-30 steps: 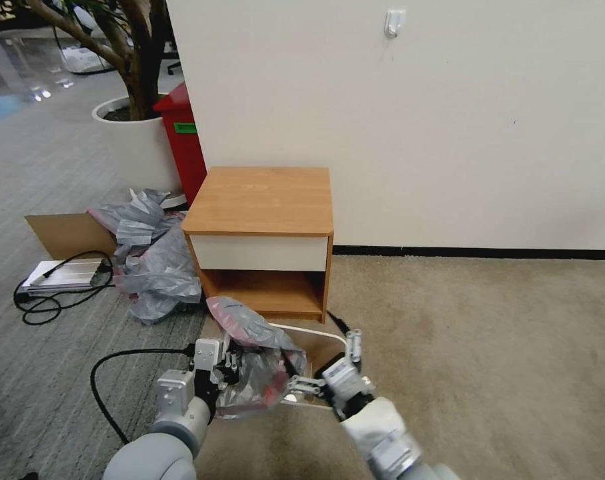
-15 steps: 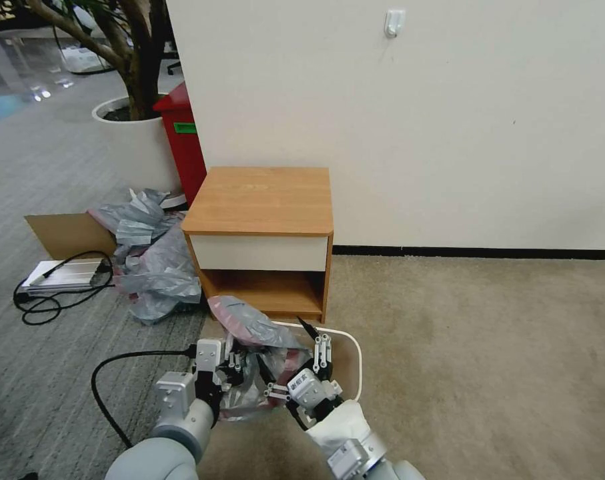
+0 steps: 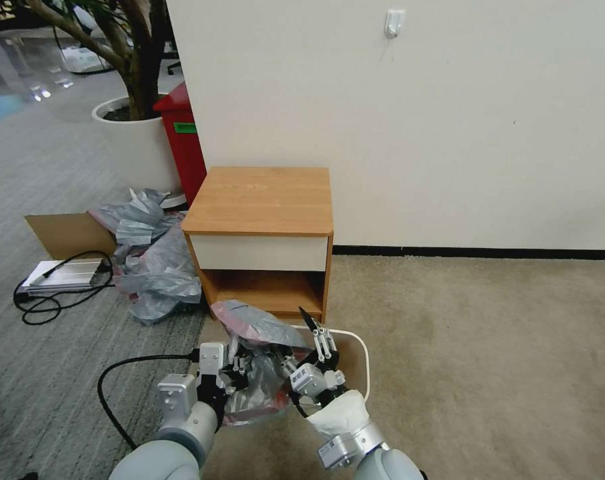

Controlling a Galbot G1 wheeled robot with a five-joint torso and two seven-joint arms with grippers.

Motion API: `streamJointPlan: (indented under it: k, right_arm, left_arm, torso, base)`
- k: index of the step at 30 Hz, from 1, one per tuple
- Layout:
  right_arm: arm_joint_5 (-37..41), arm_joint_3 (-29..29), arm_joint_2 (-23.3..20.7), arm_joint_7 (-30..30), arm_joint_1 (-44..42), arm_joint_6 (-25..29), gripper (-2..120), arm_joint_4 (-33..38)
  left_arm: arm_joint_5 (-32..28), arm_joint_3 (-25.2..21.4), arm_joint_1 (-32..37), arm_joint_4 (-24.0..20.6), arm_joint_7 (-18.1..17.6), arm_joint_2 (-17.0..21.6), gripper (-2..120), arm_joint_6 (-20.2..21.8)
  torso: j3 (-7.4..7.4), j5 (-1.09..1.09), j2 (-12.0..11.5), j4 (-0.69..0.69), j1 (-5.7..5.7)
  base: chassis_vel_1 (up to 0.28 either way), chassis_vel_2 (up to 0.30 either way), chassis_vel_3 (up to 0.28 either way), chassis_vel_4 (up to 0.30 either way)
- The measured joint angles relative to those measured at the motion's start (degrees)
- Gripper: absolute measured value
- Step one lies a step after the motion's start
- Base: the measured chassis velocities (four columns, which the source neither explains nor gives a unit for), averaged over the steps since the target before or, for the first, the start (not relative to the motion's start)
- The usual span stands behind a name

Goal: Pick up the garbage bag from the table and place it over the trash can.

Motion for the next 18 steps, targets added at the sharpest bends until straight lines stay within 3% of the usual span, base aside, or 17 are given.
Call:
streamJointPlan:
  k: [11, 18]
  right_arm:
    - [0.07, -0.11, 0.00, 0.62, -1.01, 0.79, 5, 0.72]
    - [1.18, -0.17, 0.41, 0.39, -0.76, 1.10, 0, 0.30]
  left_arm:
    - [-1.55, -0.96, -0.71, 1.06, -1.45, -0.84, 3, 0.86]
    - [-1.68, -0.68, -0.42, 0.72, -1.52, -0.98, 3, 0.88]
  torso:
    - [0.00, 0.02, 0.00, -0.01, 0.00]
    - [0.00, -0.01, 0.00, -0.03, 0.00]
  base:
    - [0.000, 0.000, 0.000, 0.000]
    - [0.000, 0.000, 0.000, 0.000]
